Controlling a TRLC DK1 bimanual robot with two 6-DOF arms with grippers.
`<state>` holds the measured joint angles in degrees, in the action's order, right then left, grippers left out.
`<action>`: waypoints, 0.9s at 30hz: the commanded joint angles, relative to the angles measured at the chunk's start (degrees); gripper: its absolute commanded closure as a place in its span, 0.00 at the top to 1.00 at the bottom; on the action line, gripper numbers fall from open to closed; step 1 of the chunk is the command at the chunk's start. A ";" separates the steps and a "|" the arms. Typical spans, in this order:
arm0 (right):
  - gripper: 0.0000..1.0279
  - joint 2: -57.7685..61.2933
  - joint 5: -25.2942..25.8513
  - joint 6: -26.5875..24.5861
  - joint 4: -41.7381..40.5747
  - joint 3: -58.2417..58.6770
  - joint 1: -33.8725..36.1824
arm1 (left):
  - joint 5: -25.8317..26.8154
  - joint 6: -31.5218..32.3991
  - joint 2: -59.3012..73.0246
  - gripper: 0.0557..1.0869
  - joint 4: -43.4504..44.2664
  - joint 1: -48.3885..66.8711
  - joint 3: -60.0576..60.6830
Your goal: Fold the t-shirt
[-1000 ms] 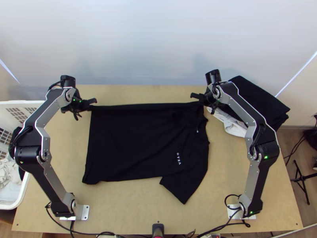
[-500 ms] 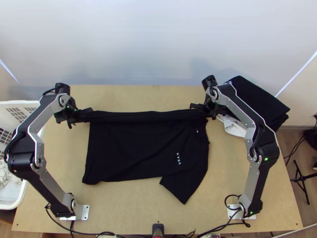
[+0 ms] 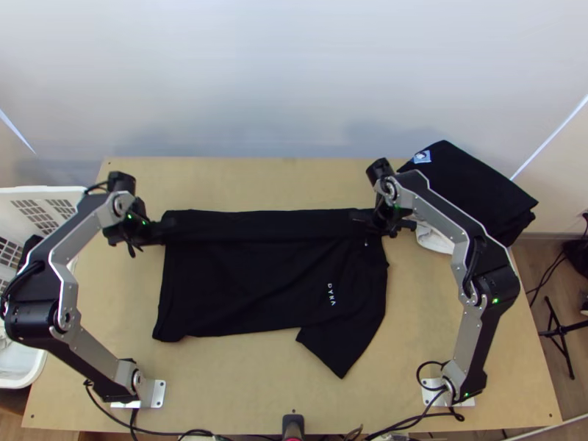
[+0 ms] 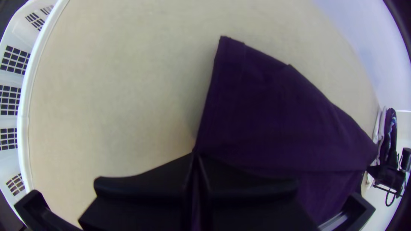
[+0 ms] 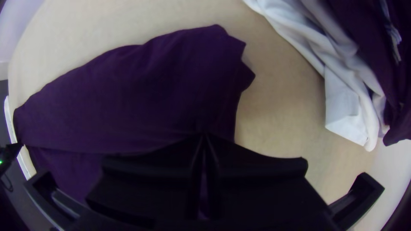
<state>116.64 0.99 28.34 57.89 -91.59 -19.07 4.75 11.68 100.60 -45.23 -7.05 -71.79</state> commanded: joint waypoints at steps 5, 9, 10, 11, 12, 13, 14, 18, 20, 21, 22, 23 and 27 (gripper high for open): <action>0.26 -5.81 2.70 0.75 -0.76 6.60 -0.18 | 0.61 -0.87 -12.00 0.96 7.26 3.18 13.08; 0.76 -15.74 2.61 -0.39 -0.41 14.95 0.88 | 3.68 -1.22 -18.95 0.96 8.23 2.39 15.19; 0.81 -19.08 2.43 -0.39 -0.41 17.68 0.96 | 4.56 -1.22 -20.79 0.96 8.23 1.78 15.36; 0.86 -22.33 2.17 -0.39 -0.41 19.96 1.23 | 5.44 -1.22 -22.55 0.96 8.06 1.34 15.45; 0.88 -26.02 1.91 -0.56 0.21 21.98 1.23 | 6.85 -1.22 -24.66 0.96 7.70 1.07 15.71; 0.88 -30.24 1.99 -0.56 0.91 23.48 0.79 | 7.73 -1.22 -26.77 0.96 7.97 0.37 16.33; 0.91 -34.64 1.99 -0.56 1.17 25.41 0.09 | 8.43 -1.40 -29.14 0.96 7.97 0.11 16.95; 0.96 -48.44 0.32 6.91 4.51 35.52 -6.68 | 9.31 -1.84 -35.56 0.96 7.70 -0.16 20.90; 0.96 -51.60 0.59 13.59 8.12 40.44 -13.27 | 9.31 -1.49 -37.93 0.96 7.70 -0.60 22.83; 0.96 -51.69 0.59 17.01 10.40 42.20 -15.73 | 9.31 -1.14 -38.90 0.96 7.53 -0.95 23.36; 0.96 -51.42 0.50 19.83 12.95 43.78 -17.49 | 9.40 -0.34 -39.69 0.96 7.09 -1.30 23.71; 0.96 -51.25 0.32 20.71 14.97 45.62 -19.07 | 9.31 0.09 -40.22 0.96 7.00 -1.48 24.06; 0.77 -51.16 -0.91 19.83 7.68 49.58 -23.47 | 9.31 1.94 -42.50 0.96 5.95 -1.48 24.24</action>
<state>69.49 1.67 43.33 67.35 -51.42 -33.87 13.56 11.53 63.88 -38.09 -7.81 -49.78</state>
